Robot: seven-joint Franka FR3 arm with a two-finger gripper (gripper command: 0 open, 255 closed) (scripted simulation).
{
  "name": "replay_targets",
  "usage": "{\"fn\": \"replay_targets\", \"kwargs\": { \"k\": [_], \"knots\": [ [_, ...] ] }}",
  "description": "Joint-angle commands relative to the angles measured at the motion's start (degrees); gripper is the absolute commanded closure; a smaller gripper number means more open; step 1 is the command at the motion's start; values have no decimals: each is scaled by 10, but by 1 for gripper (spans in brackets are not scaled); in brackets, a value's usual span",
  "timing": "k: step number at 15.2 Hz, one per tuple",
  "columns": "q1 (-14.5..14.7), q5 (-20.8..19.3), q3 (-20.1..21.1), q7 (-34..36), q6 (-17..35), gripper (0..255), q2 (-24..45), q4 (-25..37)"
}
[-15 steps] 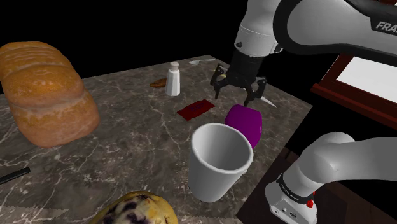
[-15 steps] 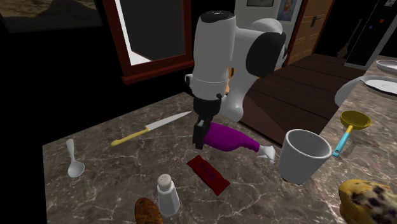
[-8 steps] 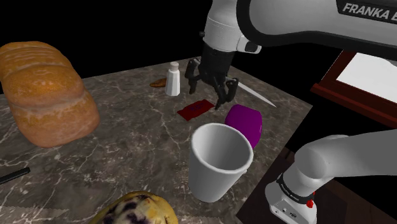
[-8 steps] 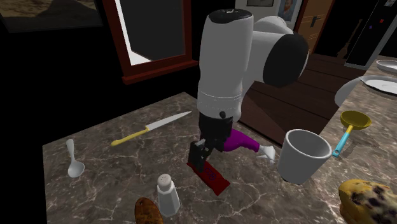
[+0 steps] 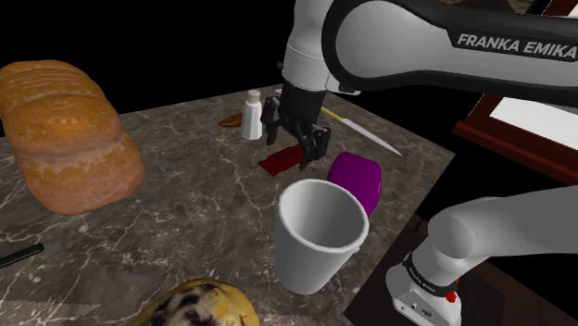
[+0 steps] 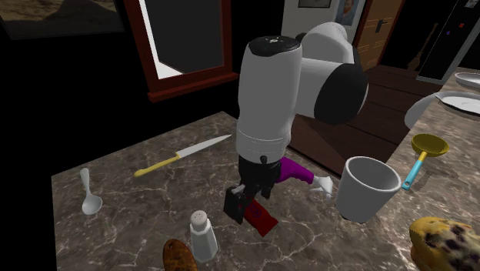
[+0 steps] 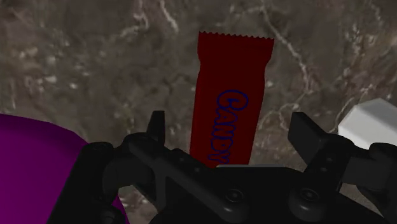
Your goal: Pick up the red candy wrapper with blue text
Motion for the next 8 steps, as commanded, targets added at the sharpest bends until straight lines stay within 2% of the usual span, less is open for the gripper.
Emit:
{"fn": "replay_targets", "kwargs": {
  "k": [1,2,3,8],
  "knots": [
    [1,3,4,1,9,0,-1,-9],
    [1,3,4,1,9,0,-1,-9],
    [2,3,3,1,9,255,-2,-11],
    [2,3,4,1,10,255,-2,-11]
  ]
}}
